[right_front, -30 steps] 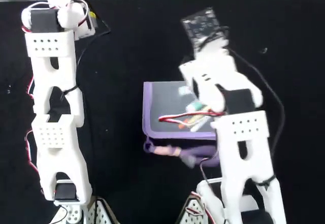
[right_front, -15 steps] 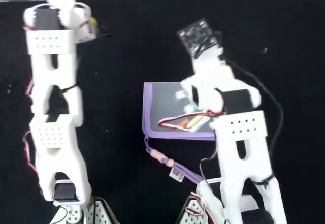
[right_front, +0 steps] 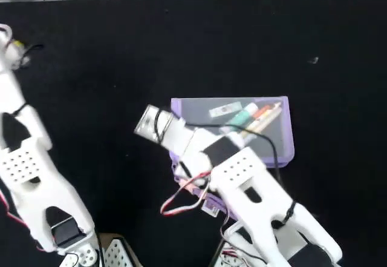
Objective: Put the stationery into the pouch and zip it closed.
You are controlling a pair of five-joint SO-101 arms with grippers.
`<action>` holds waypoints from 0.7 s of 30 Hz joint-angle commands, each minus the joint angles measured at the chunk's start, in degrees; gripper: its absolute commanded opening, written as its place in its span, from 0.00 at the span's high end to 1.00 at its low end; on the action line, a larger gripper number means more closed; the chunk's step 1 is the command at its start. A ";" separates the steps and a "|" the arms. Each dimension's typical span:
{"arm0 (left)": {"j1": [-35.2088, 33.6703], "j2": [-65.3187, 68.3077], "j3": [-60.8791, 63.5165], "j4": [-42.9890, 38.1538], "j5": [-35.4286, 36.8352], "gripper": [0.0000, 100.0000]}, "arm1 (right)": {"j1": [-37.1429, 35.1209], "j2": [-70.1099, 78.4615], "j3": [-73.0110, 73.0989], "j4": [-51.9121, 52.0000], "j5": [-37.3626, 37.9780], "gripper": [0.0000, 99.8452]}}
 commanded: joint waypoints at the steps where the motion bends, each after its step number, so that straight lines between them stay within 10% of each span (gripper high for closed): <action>1: -3.12 0.44 -0.48 0.18 -0.35 0.83 | -3.43 -2.24 5.23 -7.30 0.44 0.83; 14: -5.05 2.20 -0.48 0.18 -0.44 0.83 | -5.54 8.57 2.33 -11.69 0.18 0.83; 21: -5.05 2.29 -0.48 0.18 -0.53 0.83 | -5.89 21.14 -18.42 7.03 0.18 0.83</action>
